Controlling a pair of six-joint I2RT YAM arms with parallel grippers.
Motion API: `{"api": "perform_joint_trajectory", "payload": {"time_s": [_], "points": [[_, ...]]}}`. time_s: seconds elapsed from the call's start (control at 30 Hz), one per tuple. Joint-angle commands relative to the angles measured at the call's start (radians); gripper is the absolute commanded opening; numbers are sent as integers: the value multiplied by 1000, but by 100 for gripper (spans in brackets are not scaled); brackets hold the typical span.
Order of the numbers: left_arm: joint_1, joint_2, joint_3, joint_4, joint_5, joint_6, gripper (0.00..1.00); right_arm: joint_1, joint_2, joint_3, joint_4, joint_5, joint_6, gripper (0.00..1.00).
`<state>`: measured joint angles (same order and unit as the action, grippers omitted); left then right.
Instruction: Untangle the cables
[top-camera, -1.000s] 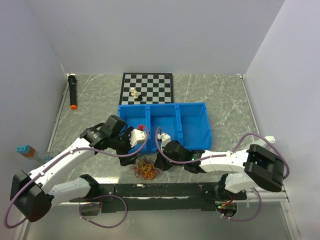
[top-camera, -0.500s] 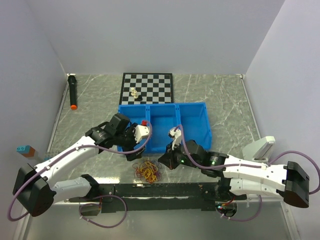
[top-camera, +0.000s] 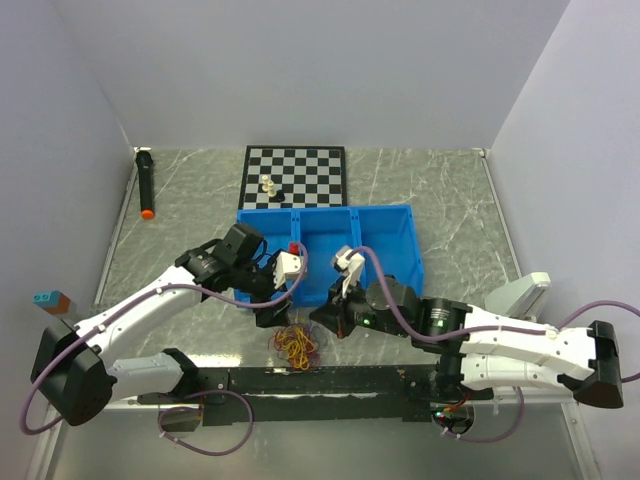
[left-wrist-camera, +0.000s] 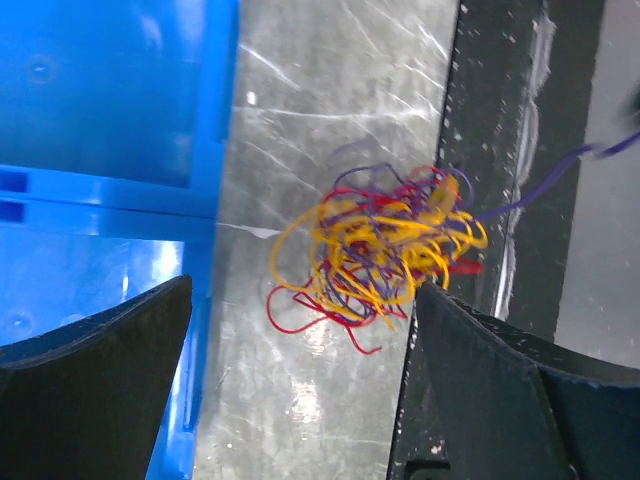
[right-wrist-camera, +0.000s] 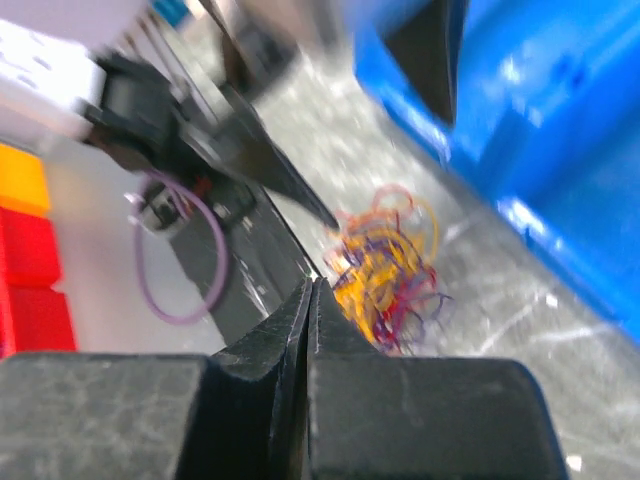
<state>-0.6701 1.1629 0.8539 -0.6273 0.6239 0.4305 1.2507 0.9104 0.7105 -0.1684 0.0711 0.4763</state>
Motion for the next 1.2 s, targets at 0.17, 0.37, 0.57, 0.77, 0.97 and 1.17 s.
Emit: {"api": "perform_joint_trajectory", "payload": {"time_s": [0.17,0.37,0.57,0.77,0.97,1.17], "points": [[-16,12,25,-54,85,116,87,12,-44,60,-52,30,-30,0],[-75,35,-33,-26,-48,148,79,13,-108,116,-124,136,-65,0],[-109,72,-91,12,-88,165,74,12,-151,115,-223,226,-58,0],[-124,106,-81,46,-87,154,75,10,-199,35,-226,245,-2,0],[-166,170,-58,49,-104,151,33,9,-219,10,-226,260,13,0],[-187,219,-32,41,-108,119,1,7,-228,26,-232,266,2,0]]}}
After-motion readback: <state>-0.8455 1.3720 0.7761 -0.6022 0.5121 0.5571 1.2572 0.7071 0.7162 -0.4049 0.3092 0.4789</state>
